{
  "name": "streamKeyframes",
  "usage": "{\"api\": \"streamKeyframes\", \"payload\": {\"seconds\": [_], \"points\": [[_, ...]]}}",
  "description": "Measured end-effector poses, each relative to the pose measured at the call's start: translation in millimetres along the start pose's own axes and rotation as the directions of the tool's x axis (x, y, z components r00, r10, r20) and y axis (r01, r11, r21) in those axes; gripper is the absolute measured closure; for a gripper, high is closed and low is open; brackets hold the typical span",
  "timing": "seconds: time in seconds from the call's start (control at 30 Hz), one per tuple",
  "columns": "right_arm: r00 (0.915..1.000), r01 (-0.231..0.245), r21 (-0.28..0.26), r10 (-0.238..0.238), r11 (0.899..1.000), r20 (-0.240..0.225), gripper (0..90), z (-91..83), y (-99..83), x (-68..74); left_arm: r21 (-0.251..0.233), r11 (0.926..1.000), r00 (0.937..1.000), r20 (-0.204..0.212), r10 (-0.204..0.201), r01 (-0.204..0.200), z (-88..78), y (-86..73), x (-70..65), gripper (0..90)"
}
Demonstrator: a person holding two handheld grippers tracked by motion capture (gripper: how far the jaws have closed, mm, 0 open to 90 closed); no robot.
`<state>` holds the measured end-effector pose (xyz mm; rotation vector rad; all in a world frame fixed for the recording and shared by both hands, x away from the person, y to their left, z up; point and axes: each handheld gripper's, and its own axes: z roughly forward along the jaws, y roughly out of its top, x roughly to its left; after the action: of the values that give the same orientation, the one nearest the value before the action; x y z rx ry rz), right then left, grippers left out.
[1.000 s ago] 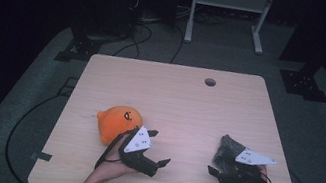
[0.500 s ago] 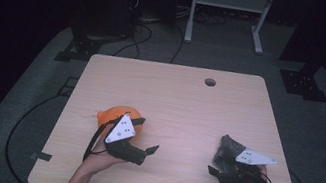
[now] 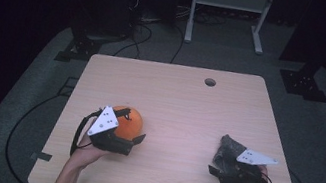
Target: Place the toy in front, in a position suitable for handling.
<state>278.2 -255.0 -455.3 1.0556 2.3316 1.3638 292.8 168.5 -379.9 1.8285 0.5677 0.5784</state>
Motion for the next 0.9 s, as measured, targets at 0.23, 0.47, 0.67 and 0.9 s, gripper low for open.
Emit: {"api": "streamKeyframes", "payload": {"seconds": [0.23, 0.47, 0.67, 0.9], "points": [[1.0000, 0.004, -0.003, -0.004, 1.000, -0.001, 24.6, -0.9, 0.0, 0.2, -0.011, 0.9996, 0.9975, -0.066, -0.025, 0.025, -16.0, -5.3, 19.8, 6.6], [1.0000, 0.002, -0.001, -0.002, 1.000, 0.001, 24.6, -1.0, 0.0, 0.0, -0.006, 0.9986, 0.9908, -0.125, -0.052, 0.052, -22.6, -14.2, 32.5, 5.6], [1.0000, 0.005, 0.005, -0.005, 1.000, -0.003, 24.6, -0.3, -0.3, 0.6, 0.033, 0.9976, 0.9835, -0.173, -0.055, 0.061, -24.0, -27.9, 42.9, 5.7], [1.0000, 0.008, 0.008, -0.008, 1.000, -0.005, 24.6, 0.0, -0.5, 1.4, 0.080, 0.9934, 0.9792, -0.192, -0.066, 0.083, -15.3, -43.0, 49.4, 6.7]]}}
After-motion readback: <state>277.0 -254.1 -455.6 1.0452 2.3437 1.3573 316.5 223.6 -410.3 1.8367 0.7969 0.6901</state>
